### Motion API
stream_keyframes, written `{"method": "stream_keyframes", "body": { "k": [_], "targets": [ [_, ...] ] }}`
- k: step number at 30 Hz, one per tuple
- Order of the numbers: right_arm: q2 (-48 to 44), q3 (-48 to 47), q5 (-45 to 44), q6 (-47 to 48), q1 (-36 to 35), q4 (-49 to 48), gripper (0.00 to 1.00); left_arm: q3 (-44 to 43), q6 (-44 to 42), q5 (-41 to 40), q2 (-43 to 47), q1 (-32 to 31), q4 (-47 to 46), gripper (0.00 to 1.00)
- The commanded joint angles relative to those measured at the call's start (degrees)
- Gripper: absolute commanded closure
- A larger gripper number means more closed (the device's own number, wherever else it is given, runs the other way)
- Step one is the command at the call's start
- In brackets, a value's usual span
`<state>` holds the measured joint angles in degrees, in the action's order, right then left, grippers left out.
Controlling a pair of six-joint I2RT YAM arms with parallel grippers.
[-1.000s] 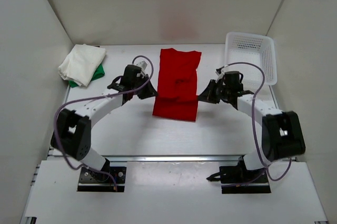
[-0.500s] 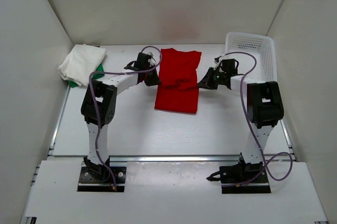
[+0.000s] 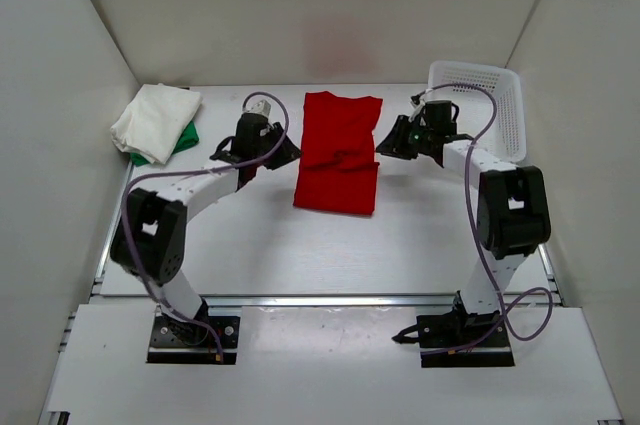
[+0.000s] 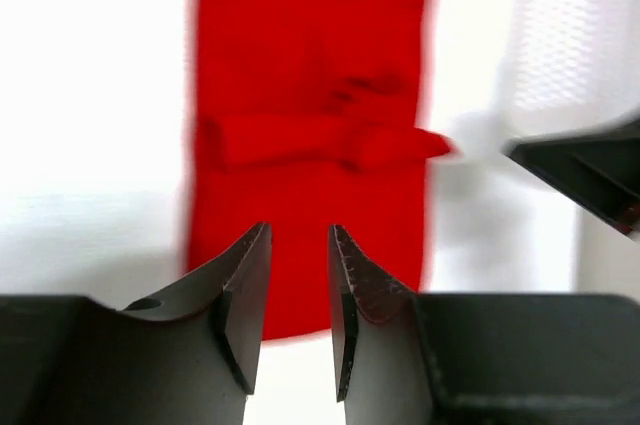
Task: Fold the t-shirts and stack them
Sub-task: Grab the bottom of the folded rectangular tshirt with both arms
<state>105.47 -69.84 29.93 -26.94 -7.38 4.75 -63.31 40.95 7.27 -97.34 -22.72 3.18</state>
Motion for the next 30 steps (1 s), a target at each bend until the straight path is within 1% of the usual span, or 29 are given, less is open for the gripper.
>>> {"method": "stream_keyframes", "body": {
  "k": [1, 2, 3, 5, 6, 9, 12, 16, 19, 21, 24, 27, 28, 30],
  "targets": [
    [-4.84, 3.3, -0.33, 2.06, -4.38, -3.87, 0.85, 7.82, 2.64, 1.34, 3.91, -3.99, -8.27, 0.61],
    [-4.14, 3.66, 0.47, 2.41, -5.71, -4.31, 0.95, 8.89, 2.91, 1.69, 2.96, -4.96, -9.41, 0.61],
    [-3.44, 3.75, 0.13, 3.46, -7.89, -4.31, 1.0, 10.64, 3.52, 2.13, 2.16, -5.66, -10.64, 0.62],
    [-0.8, 0.96, -0.05, 5.04, -10.45, -3.18, 1.0, 11.54, 3.96, 3.98, -1.95, -5.4, -10.82, 0.65],
    [1.12, 0.24, -0.31, 5.4, -12.12, -2.13, 1.0, 11.98, 4.57, 5.81, -2.41, -5.06, -11.09, 0.67],
    [5.26, -1.17, 0.38, 4.71, -13.97, -4.22, 0.99, 14.96, 5.02, 6.18, -3.91, -4.96, -12.14, 0.69],
    [7.46, -2.31, 0.48, 4.61, -14.33, -4.49, 1.0, 18.29, 4.76, 5.13, -2.07, -5.84, -13.11, 0.68],
    [11.41, -5.82, -1.98, 5.67, -15.65, -2.65, 1.0, 23.04, 5.19, 5.12, -0.05, -6.63, -14.87, 0.68],
    [13.79, -7.93, -5.05, 5.93, -15.91, -3.69, 1.0, 26.29, 5.28, 5.65, 1.54, -7.51, -16.27, 0.69],
    [15.46, -9.16, -8.73, 5.32, -15.48, -4.23, 1.0, 28.15, 5.72, 5.74, 2.67, -7.86, -16.63, 0.69],
    [19.41, -17.05, -11.21, 5.23, -14.69, -5.71, 1.0, 30.6, 5.99, 7.23, 5.13, -7.25, -16.98, 0.69],
    [20.3, -23.56, -9.02, 3.56, -13.81, -6.25, 1.0, 29.74, 5.2, 6.45, 9.52, -6.02, -14.88, 0.69],
    [19.87, -25.67, -7.97, 3.47, -13.8, -5.38, 1.0, 29.39, 4.67, 6.62, 11.36, -6.63, -12.96, 0.68],
    [16.89, -26.04, -7.78, 4.44, -14.16, -3.19, 1.0, 28.86, 3.01, 4.35, 14.61, -6.11, -9.79, 0.66]
  ]
}}
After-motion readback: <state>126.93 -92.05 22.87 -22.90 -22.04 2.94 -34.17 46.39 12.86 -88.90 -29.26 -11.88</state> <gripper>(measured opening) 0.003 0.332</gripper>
